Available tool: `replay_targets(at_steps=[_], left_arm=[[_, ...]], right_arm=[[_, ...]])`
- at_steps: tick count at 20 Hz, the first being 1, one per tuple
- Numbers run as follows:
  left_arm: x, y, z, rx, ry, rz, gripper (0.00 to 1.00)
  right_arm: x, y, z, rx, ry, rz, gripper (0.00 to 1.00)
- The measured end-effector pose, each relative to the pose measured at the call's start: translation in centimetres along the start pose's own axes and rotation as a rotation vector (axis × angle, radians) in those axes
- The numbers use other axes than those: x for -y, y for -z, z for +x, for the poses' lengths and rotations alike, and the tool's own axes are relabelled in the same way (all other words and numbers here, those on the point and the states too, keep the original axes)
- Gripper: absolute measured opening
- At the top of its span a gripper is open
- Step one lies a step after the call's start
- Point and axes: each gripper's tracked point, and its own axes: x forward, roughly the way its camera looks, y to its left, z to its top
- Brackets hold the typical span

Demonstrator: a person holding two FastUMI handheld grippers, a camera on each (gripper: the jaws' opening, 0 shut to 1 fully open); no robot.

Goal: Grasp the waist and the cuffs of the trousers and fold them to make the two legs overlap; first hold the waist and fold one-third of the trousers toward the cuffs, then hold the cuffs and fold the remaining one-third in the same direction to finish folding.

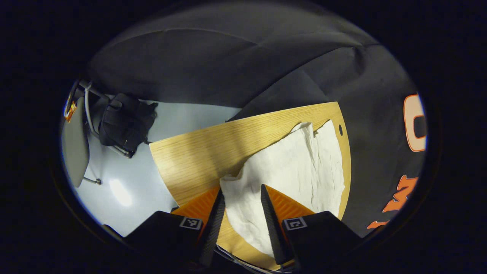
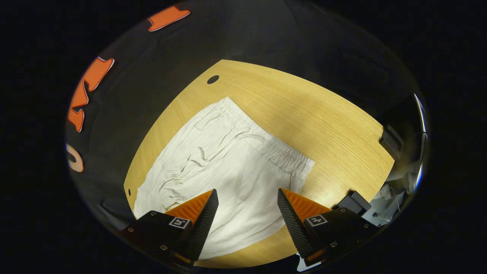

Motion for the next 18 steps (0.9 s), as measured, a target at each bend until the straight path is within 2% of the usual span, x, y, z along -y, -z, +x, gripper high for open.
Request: replay_targets(at_steps=[1,3,5,8,10,13,18], left_arm=[[0.1,-0.1,0.1,0.007,0.028,0.021,0.55],[0.4,-0.3,-0.3,0.014,0.103,0.045,0.48],[1.0,-0.3,-0.2,0.029,0.2,0.018,0.5],[0.9,-0.7,-0.4,0.058,0.361,-0.127,0.52],[0.8,-1.3,-0.7,0.083,0.428,-0.195,0.52],[1.4,-1.1,0.0,0.092,0.459,-0.161,0.52],[3.1,-1.4,1.4,0.073,0.424,-0.053,0.52]], right_arm=[[0.3,0.1,0.1,-0.001,0.002,0.006,0.95],[1.0,0.2,0.0,-0.002,-0.002,0.024,0.95],[1.5,0.4,0.0,-0.002,-0.006,0.036,0.94],[1.7,0.8,0.1,-0.006,-0.015,0.042,0.93],[1.6,0.9,0.1,-0.004,-0.029,0.042,0.9],[1.9,0.9,0.0,0.005,-0.038,0.048,0.9],[4.3,1.0,-0.7,0.033,-0.046,0.089,0.9]])
